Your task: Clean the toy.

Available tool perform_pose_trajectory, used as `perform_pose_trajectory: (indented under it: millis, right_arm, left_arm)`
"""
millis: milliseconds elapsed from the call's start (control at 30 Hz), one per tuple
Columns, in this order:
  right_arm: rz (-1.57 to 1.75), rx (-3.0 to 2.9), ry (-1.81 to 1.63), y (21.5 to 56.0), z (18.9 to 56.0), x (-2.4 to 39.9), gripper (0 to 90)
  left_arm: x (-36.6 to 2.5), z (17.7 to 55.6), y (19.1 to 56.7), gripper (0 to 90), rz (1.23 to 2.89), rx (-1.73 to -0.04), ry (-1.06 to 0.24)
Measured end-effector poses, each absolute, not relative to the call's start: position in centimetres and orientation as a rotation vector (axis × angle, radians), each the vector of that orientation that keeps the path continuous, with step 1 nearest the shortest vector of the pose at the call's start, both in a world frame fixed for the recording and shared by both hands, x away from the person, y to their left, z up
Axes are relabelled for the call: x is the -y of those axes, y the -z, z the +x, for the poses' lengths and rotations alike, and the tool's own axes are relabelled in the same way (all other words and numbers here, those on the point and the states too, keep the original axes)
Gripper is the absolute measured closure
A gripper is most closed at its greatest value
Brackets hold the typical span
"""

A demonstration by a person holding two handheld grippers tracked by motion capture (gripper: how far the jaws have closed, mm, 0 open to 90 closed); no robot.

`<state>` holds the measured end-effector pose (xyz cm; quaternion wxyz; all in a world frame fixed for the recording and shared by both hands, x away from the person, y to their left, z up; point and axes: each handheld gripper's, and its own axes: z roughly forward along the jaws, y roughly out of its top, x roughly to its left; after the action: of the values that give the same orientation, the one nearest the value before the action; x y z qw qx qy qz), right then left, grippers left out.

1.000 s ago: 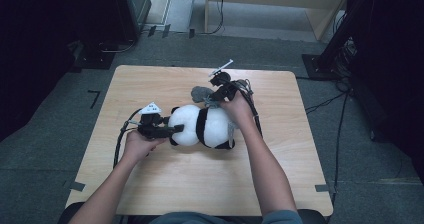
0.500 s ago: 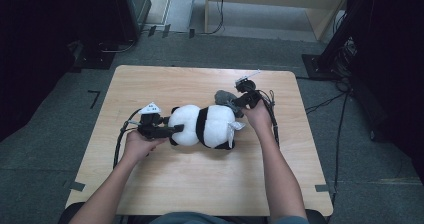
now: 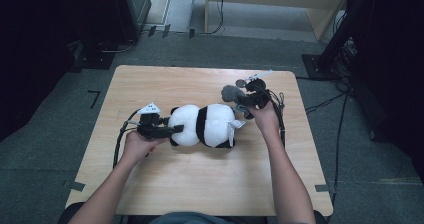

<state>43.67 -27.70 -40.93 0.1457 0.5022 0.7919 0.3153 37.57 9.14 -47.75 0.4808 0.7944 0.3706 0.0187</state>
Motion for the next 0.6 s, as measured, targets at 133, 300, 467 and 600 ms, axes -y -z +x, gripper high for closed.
perform_pose_trajectory:
  millis: [133, 300, 467, 600]
  right_arm:
    - [1.341, -2.267, -0.98, 37.8, 42.7, 26.1, 77.3]
    - [1.189, -2.333, -1.004, 35.9, 41.5, 22.2, 77.1]
    - [1.08, -2.393, -1.017, 35.6, 41.0, 18.3, 77.2]
    - [1.031, -2.444, -1.017, 36.0, 40.7, 15.3, 77.2]
  left_arm:
    - [-9.2, 37.5, 47.7, 39.2, 1.935, -0.906, -0.043]
    - [-9.2, 37.5, 47.7, 38.9, 1.935, -0.899, -0.053]
    - [-9.1, 37.4, 47.7, 38.9, 1.928, -0.9, -0.058]
    - [-9.1, 37.4, 47.7, 38.9, 1.929, -0.899, -0.059]
